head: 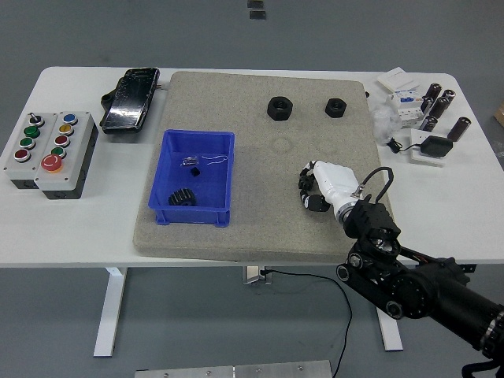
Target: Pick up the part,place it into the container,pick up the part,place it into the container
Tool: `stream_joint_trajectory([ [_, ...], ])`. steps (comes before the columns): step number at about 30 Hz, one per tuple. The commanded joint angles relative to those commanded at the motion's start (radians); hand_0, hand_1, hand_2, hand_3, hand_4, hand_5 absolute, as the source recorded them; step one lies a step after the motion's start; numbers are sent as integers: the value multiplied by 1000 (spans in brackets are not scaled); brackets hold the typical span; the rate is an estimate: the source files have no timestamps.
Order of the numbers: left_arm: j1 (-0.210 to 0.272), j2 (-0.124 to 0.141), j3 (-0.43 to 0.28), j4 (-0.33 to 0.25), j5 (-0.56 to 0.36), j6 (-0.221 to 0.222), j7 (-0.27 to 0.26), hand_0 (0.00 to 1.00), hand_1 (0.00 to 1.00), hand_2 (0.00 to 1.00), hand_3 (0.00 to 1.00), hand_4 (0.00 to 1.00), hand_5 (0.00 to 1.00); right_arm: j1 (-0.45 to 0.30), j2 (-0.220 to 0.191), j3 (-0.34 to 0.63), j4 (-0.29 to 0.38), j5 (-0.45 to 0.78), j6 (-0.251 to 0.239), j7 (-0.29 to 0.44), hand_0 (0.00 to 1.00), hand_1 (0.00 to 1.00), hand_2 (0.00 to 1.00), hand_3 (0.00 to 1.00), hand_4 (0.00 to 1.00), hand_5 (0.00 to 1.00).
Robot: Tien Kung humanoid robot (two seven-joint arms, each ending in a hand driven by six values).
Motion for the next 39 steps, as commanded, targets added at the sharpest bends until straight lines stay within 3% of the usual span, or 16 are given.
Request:
stream_joint_trajectory([
  [5,1,0,1,0,-1,0,-1,667,632,551,602,699,350,3,0,-3,-1,0,-9,3,440,575,563,636,618,52],
  [6,1,0,1,0,-1,0,-1,667,631,551,603,702,350,3,0,-3,-1,0,-11,4,433,567,548,544,589,106],
  [17,1,-1,6,0,-5,0,-3,667,632,551,602,703,352,6,-2,-9,1,-3,-20,7,431,563,540,496,581,126],
  [25,0,-1,4,0,-4,0,-2,666,631,552,603,706,353,30,-8,14,89,-57,-24,-13,426,561,537,482,574,132],
  [29,0,-1,3,0,-2,0,-1,666,631,552,603,706,353,57,8,9,163,-82,-32,-21,426,561,537,482,574,132],
  [35,0,-1,-1,0,4,-1,2,666,631,551,603,707,356,103,70,-58,250,-103,-61,-18,424,561,532,480,564,142],
  [36,0,-1,-2,0,5,-1,2,666,632,551,603,709,359,109,78,-72,255,-103,-65,-17,480,589,619,637,566,155],
  [39,-1,1,-1,0,6,-1,3,666,632,551,603,709,359,117,104,-115,254,-96,-58,-19,480,589,619,637,566,155],
])
